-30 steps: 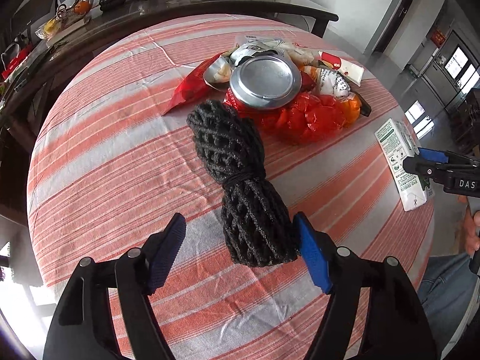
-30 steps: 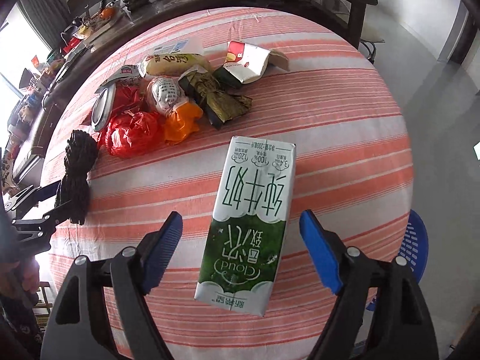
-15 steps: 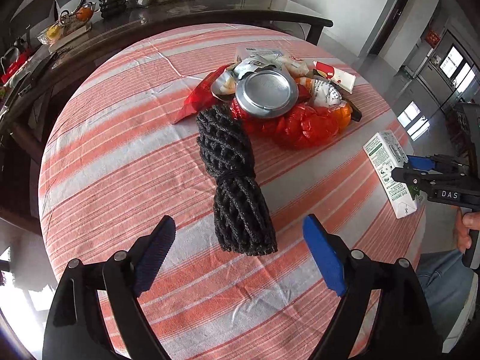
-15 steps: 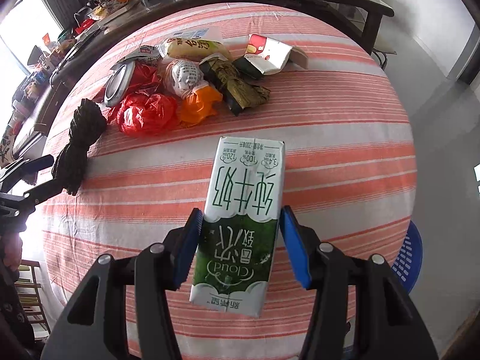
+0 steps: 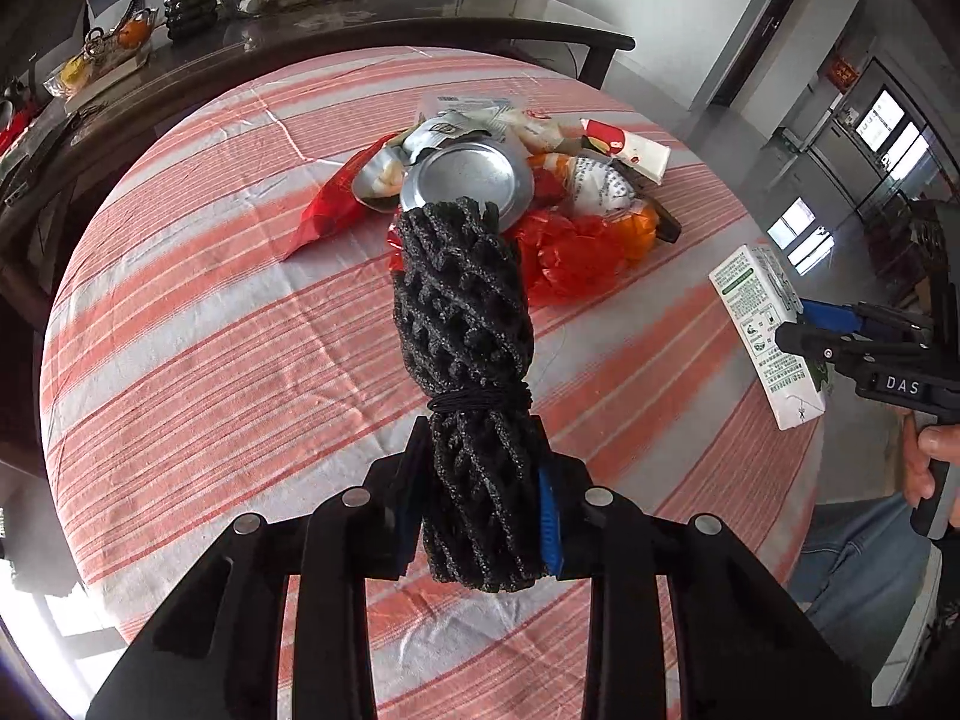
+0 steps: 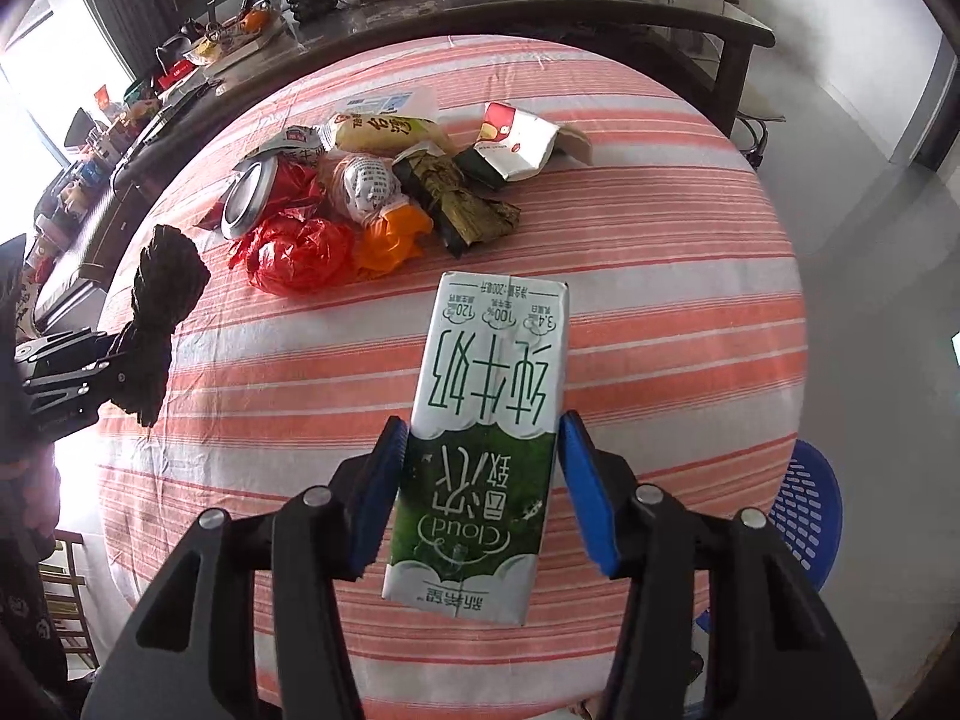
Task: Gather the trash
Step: 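Carry the rope and carton to the blue basket and release both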
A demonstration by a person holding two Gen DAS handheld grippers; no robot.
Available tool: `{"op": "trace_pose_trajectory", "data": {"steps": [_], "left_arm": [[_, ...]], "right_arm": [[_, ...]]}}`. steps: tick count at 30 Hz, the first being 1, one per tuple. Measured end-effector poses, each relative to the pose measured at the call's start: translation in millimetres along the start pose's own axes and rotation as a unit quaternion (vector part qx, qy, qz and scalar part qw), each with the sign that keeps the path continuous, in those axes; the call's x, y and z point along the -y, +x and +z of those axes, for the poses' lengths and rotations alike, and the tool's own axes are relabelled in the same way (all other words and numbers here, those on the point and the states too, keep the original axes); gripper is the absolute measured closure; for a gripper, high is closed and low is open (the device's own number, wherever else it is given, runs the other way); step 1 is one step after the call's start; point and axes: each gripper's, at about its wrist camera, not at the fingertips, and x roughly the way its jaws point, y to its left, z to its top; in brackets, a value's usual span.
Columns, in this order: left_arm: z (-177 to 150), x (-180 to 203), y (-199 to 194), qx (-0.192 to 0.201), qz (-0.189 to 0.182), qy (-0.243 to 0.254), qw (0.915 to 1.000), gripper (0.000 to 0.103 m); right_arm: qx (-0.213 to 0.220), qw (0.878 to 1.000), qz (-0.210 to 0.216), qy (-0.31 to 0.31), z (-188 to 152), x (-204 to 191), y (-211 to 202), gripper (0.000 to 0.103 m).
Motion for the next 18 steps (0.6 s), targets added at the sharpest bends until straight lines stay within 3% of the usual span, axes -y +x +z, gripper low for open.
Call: {"op": "trace_pose_trajectory", "data": {"steps": [5, 9, 18], "left_arm": [[9.0, 66.9, -5.3, 0.016, -0.048, 0.041, 0.9979, 0.073], [25.3, 135.7, 15.4, 0.013, -0.091, 0.073, 0.9931, 0.073], [45.1, 315.6, 86.7, -0.021, -0.160, 0.171, 0.9720, 0.072]], "right_arm": [[0.034, 0.999, 0.007, 0.026, -13.3, 43.0, -28.3, 0.052], [0.056, 0.996, -0.013, 0.064, -30.0, 100.6, -52.2, 0.052], [0.062, 0.982, -0.090, 0.152, -95.8, 239.0, -69.2, 0.052]]}}
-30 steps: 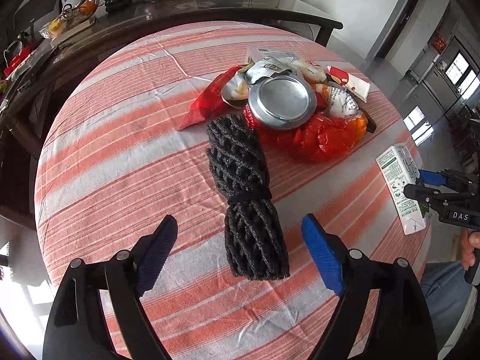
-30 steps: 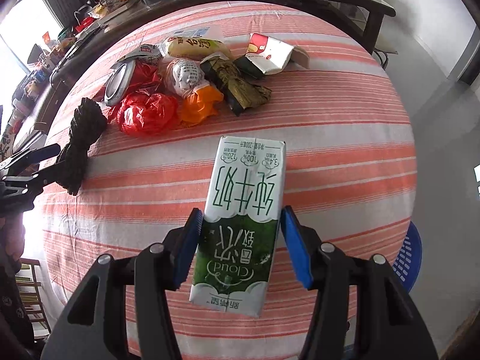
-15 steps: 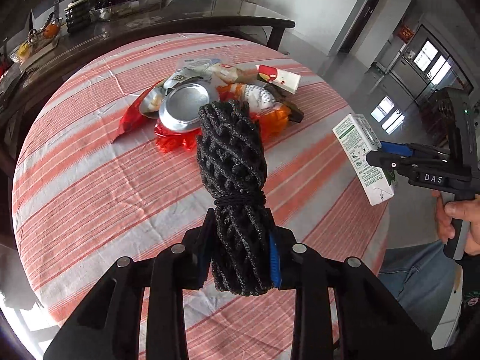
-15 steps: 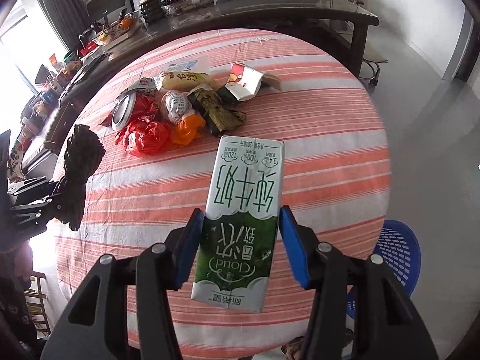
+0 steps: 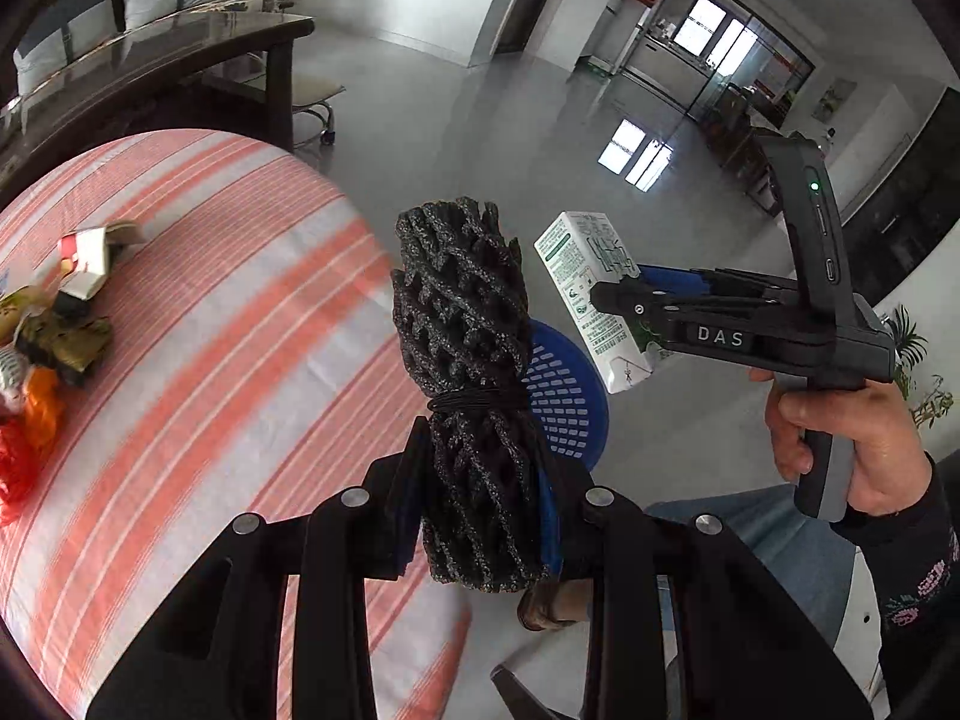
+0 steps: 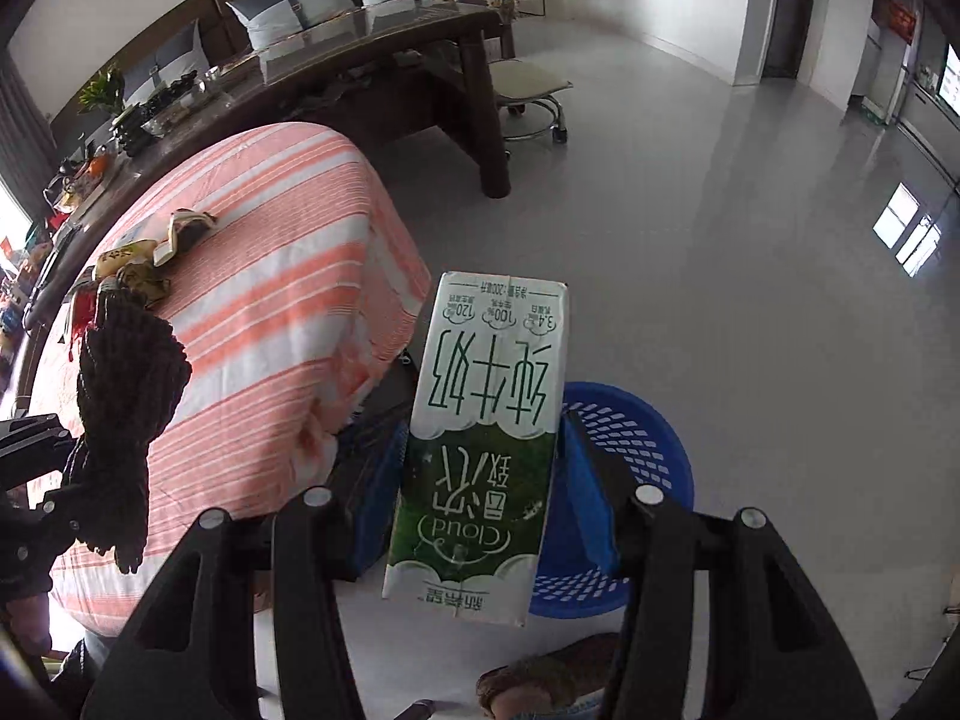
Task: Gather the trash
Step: 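Carry the rope and carton to the blue basket and release both, then bring both tools back over the table toward the remaining trash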
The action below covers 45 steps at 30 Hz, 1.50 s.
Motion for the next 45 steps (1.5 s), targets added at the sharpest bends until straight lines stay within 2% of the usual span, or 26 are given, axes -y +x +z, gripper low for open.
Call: {"op": "trace_pose_trajectory", "data": {"steps": [3, 7, 11, 17, 19, 20, 21, 23, 26, 30, 33, 35, 37, 40, 45], "left_arm": [[16.0, 31.3, 44.8, -0.015, -0.012, 0.018, 0.9996, 0.072], [25.6, 53.7, 98.2, -0.035, -0.022, 0.023, 0.9989, 0.071], [32.4, 62.6, 140.4, -0.048, -0.022, 0.024, 0.9983, 0.071], [40.5, 62.5, 183.5, -0.060, -0.022, 0.027, 0.9976, 0.069], [38.7, 62.0, 187.5, -0.056, -0.019, 0.033, 0.9977, 0.062], [39.0, 64.8, 193.0, -0.054, -0.016, 0.035, 0.9978, 0.044], [39.7, 64.4, 195.6, -0.049, -0.011, 0.038, 0.9980, 0.030], [40.7, 64.1, 196.2, -0.037, 0.003, 0.045, 0.9983, 0.022], [43.1, 57.8, 184.7, -0.019, 0.008, 0.046, 0.9987, 0.015], [41.9, 56.4, 149.8, 0.053, 0.013, 0.045, 0.9975, 0.006], [35.3, 59.0, 113.1, 0.113, 0.019, 0.049, 0.9921, 0.005], [28.7, 57.1, 91.0, 0.132, 0.006, 0.045, 0.9902, 0.005], [18.7, 50.9, 70.6, 0.139, 0.006, 0.030, 0.9898, 0.005], [3.3, 36.0, 43.4, 0.127, 0.015, 0.012, 0.9917, 0.005], [-27.1, -1.4, -0.5, 0.116, 0.093, -0.002, 0.9888, 0.005]], "right_arm": [[-0.006, 1.000, -0.013, 0.023, -9.8, 37.4, 15.0, 0.052], [-0.013, 0.999, -0.013, 0.051, -22.4, 75.3, 35.6, 0.052], [-0.023, 0.997, -0.007, 0.073, -30.4, 101.0, 53.7, 0.052], [-0.027, 0.996, 0.004, 0.083, -30.1, 117.3, 64.4, 0.051], [-0.025, 0.995, 0.006, 0.092, -30.6, 120.9, 67.6, 0.049], [-0.025, 0.995, 0.007, 0.097, -30.3, 124.1, 70.8, 0.043], [-0.025, 0.994, 0.008, 0.102, -33.6, 128.5, 70.0, 0.034], [-0.022, 0.994, 0.008, 0.109, -34.8, 131.3, 69.7, 0.032], [-0.012, 0.994, 0.009, 0.112, -34.1, 134.5, 63.7, 0.032], [0.016, 0.993, 0.008, 0.113, -32.8, 134.9, 49.0, 0.025], [0.056, 0.992, 0.010, 0.110, -32.8, 131.0, 29.7, 0.017], [0.088, 0.991, 0.012, 0.101, -32.9, 124.0, 15.5, 0.015], [0.115, 0.989, 0.013, 0.092, -33.3, 113.2, 3.3, 0.015], [0.153, 0.986, 0.005, 0.066, -35.1, 89.0, -13.6, 0.014], [0.205, 0.979, -0.002, 0.003, -34.0, 33.7, -30.6, 0.011]]}}
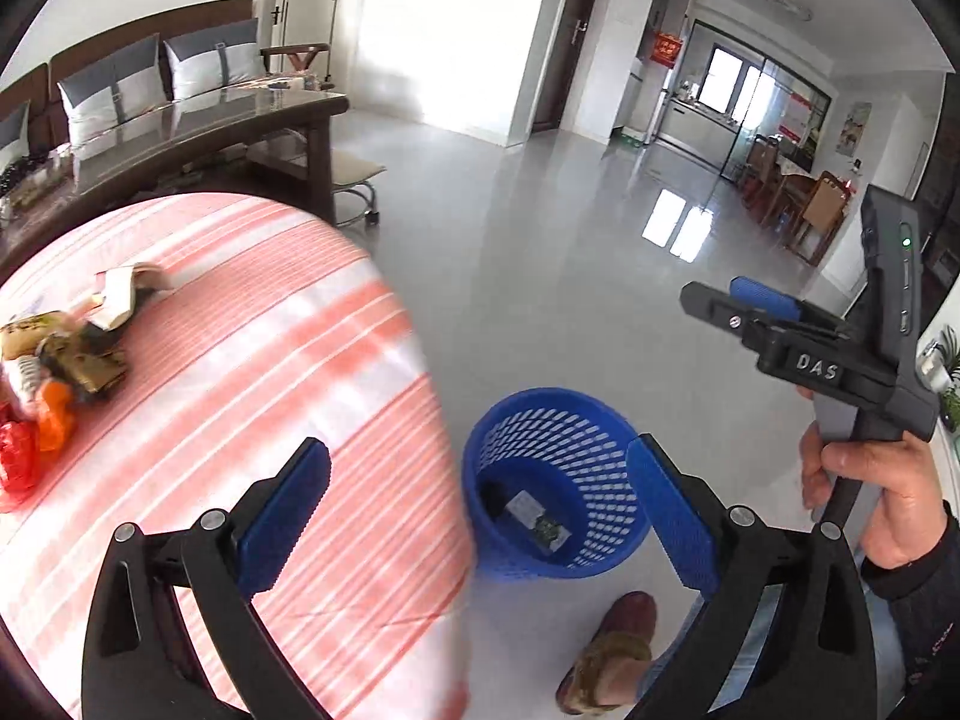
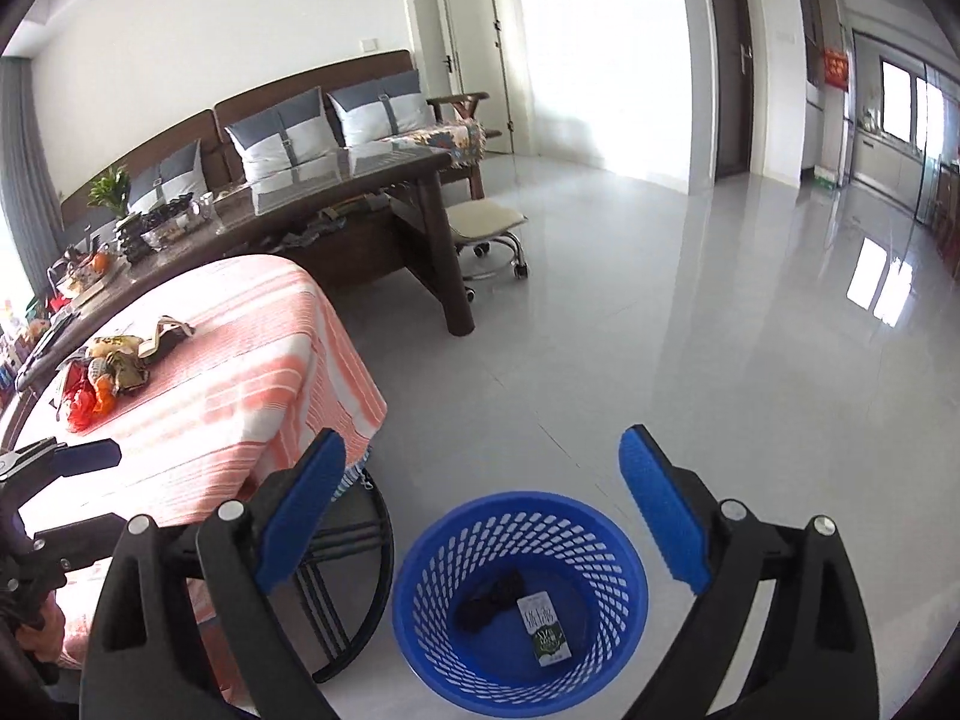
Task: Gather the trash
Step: 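Bring both tools back over the table toward the remaining trash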
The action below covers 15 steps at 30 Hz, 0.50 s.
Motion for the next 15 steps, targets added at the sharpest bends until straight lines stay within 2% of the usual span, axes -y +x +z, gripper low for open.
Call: {"op": "trace_pose_trajectory", "data": {"steps": [6, 9, 15], "left_arm": [[-33.0, -71.6, -39.8, -0.015, 0.079, -0.035, 0.9962, 0.005], [-51.4, -110.0, -59.3, -0.022, 0.112, -0.050, 0.9922, 0.005], [-82.6, -178.7, -97.7, -0.035, 0.150, -0.073, 0.9853, 0.005]], "right_arm": [[0.015, 0.998, 0.051, -0.043, -7.7, -81.8, -0.5, 0.010], [0.001, 0.994, 0.071, -0.082, -18.7, -132.9, 4.0, 0.010], [-0.047, 0.981, 0.121, -0.148, -42.4, -230.7, 17.7, 0.010]]}}
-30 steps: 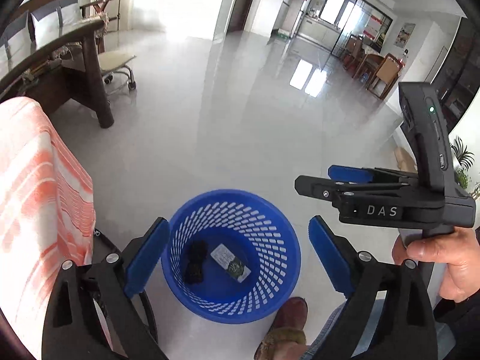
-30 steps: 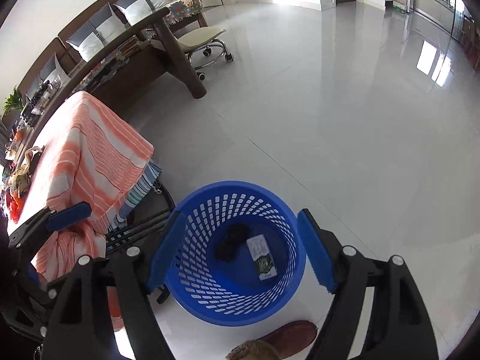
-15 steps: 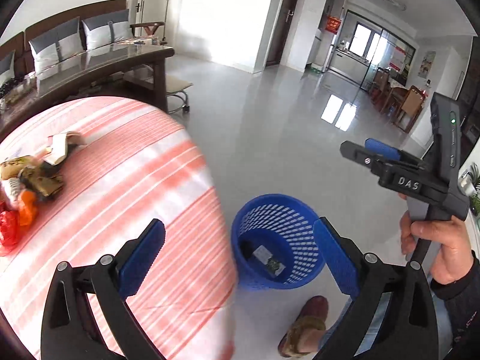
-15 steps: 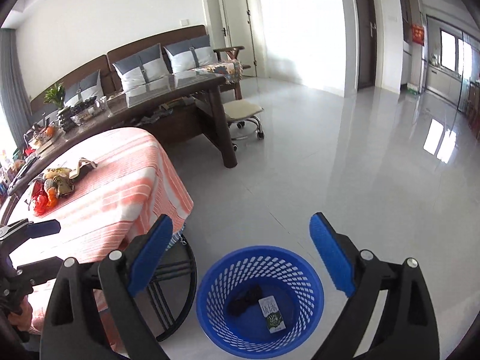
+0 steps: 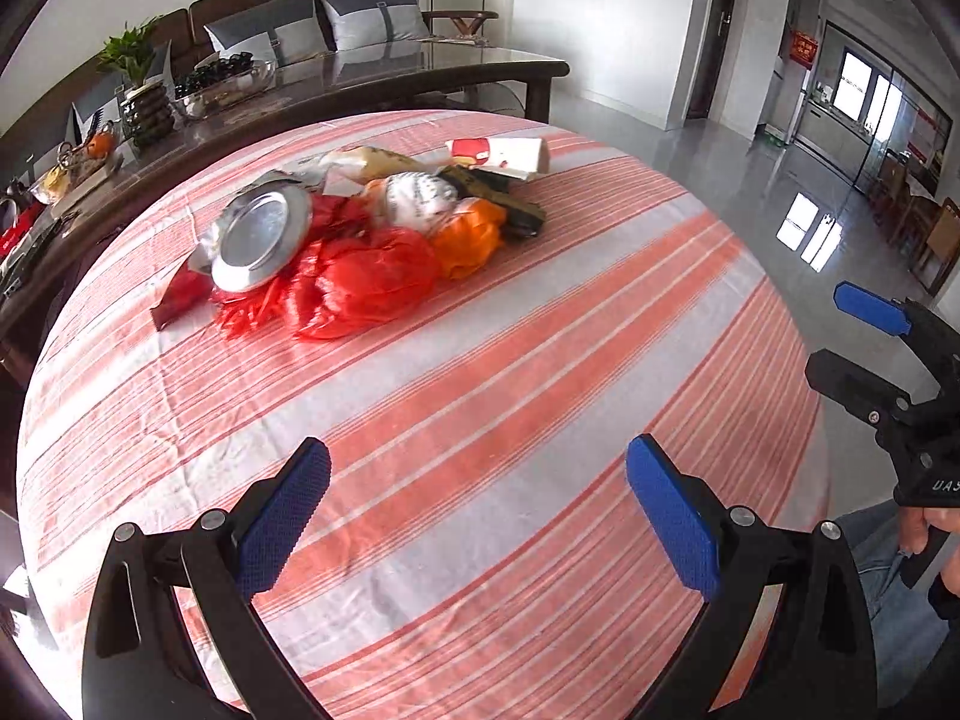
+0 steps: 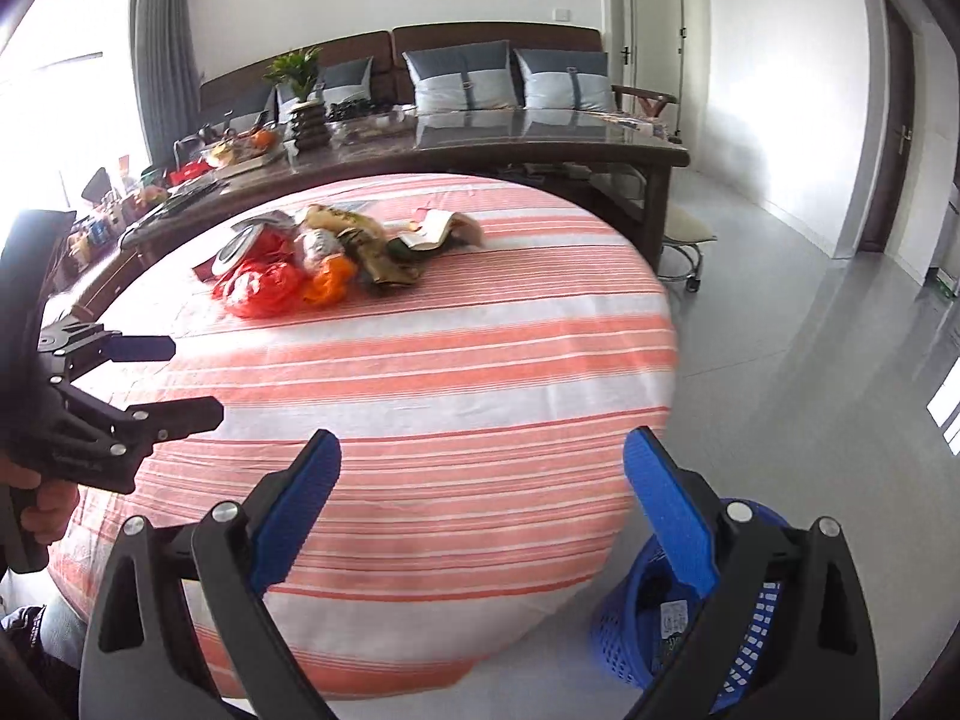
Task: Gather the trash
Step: 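Bring both tools back over the table toward the remaining trash, then grasp the red snack wrapper with the left tool while the right tool grasps the red plastic bag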
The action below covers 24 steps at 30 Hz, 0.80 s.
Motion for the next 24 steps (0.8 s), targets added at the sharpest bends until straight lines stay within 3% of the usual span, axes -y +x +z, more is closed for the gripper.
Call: {"op": "trace_pose_trajectory", "data": {"steps": [4, 11, 17, 24], "left_arm": [[-11.9, -44.2, 0.3, -0.007, 0.019, -0.019, 0.9996, 0.005], [-13.5, -106.0, 9.2, -0.019, 0.027, -0.052, 0.9981, 0.005], [5.6, -156.1, 25.6, -0.022, 0.015, -0.058, 0.9980, 0.005], [45.5, -184.9, 56.7, -0.024, 0.000, -0.011, 0.9996, 0.005]], "right_arm": [[-0.028, 0.999, 0.034, -0.028, 11.1, -53.4, 23.0, 0.010], [-0.086, 0.993, 0.050, -0.059, 33.4, -109.5, 79.0, 0.010], [-0.112, 0.990, 0.044, -0.072, 29.8, -125.9, 102.5, 0.010], [-0.114, 0.991, 0.031, -0.064, 27.9, -123.1, 100.6, 0.006]]}}
